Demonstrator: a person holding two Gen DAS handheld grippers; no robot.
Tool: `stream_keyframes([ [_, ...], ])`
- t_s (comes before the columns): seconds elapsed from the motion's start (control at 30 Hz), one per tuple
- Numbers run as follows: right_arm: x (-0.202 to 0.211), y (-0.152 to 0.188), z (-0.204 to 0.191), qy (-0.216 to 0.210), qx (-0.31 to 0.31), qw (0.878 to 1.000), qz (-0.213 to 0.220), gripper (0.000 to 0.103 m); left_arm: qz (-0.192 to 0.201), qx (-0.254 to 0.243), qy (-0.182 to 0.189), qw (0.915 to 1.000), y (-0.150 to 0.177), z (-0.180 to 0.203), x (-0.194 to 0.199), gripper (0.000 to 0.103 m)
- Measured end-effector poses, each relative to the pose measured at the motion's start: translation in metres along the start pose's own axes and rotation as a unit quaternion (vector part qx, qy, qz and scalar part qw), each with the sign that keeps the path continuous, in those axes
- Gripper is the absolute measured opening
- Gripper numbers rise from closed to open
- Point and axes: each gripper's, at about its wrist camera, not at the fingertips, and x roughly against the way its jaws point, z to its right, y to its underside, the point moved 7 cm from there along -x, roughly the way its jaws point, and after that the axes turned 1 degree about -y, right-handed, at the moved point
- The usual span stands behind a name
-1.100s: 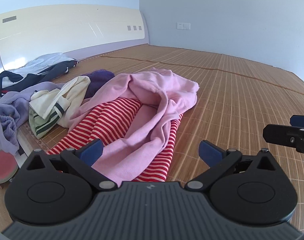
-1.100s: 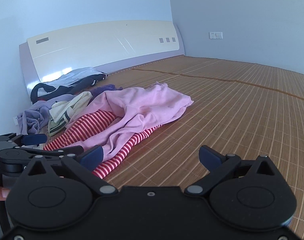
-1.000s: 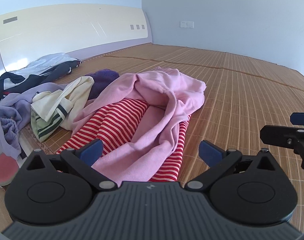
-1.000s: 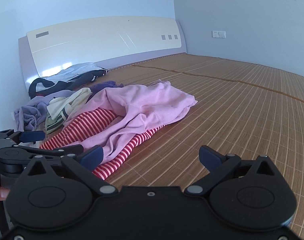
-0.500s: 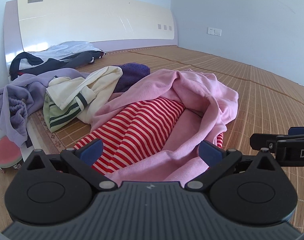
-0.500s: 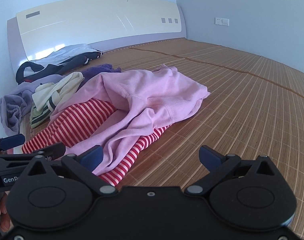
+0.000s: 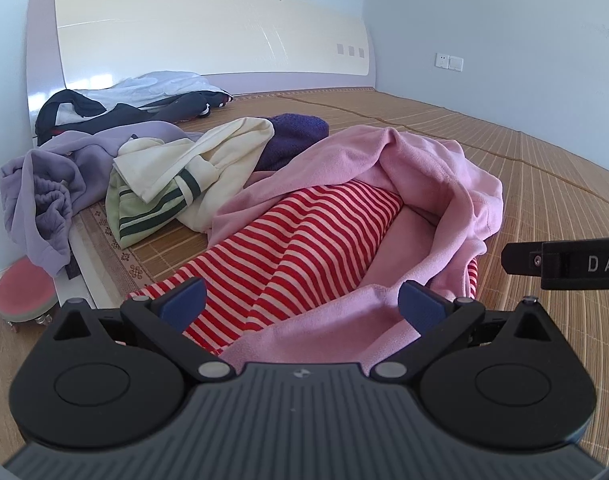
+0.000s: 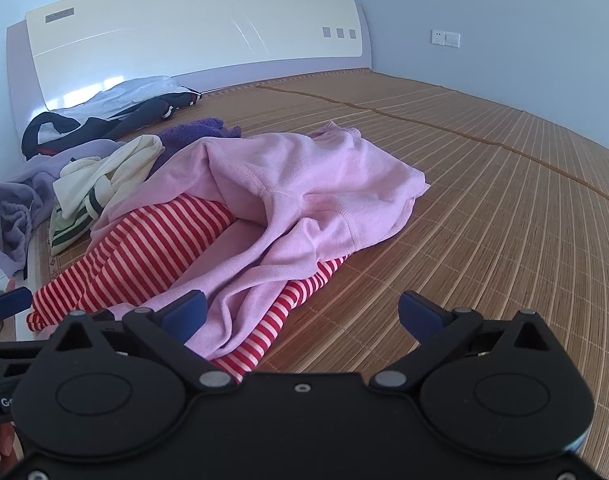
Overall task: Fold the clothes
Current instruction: 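Reach both grippers toward the pink sweatshirt on the clothes pile, then grasp the pink sweatshirt with the right gripper and pull it off the pile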
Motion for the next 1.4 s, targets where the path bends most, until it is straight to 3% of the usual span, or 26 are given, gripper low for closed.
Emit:
stream_keyframes([
  [0.57, -0.008, -0.005, -0.007, -0.01, 0.018, 1.0, -0.01, 0.102, -0.013, -0.008, 0.0, 0.9999, 0.008, 0.006, -0.012, 0.103],
  [0.9, -0.02, -0.012, -0.007, -0.039, 0.014, 0.999, 0.002, 0.102, -0.018, -0.004, 0.003, 0.9998, 0.012, 0.006, -0.02, 0.103],
  [1.13, -0.059, -0.021, -0.007, -0.06, -0.005, 0.998, 0.015, 0.096, -0.027, -0.006, 0.007, 0.9996, 0.019, 0.009, -0.031, 0.103],
  [1.2, -0.071, -0.024, -0.009, -0.071, -0.014, 0.997, 0.02, 0.091, -0.028, -0.008, 0.007, 0.9995, 0.02, 0.01, -0.034, 0.103],
  [1.3, -0.083, -0.029, -0.013, -0.062, -0.012, 0.997, 0.036, 0.063, -0.027, -0.014, 0.008, 0.9995, 0.02, 0.011, -0.036, 0.103],
  [1.37, -0.092, -0.028, -0.016, -0.048, 0.016, 0.998, 0.038, 0.023, -0.023, -0.019, 0.01, 0.9995, 0.02, 0.013, -0.036, 0.103],
  [1.4, -0.093, -0.026, -0.016, -0.038, 0.029, 0.998, 0.038, 0.019, -0.022, -0.02, 0.014, 0.9994, 0.02, 0.014, -0.035, 0.103],
])
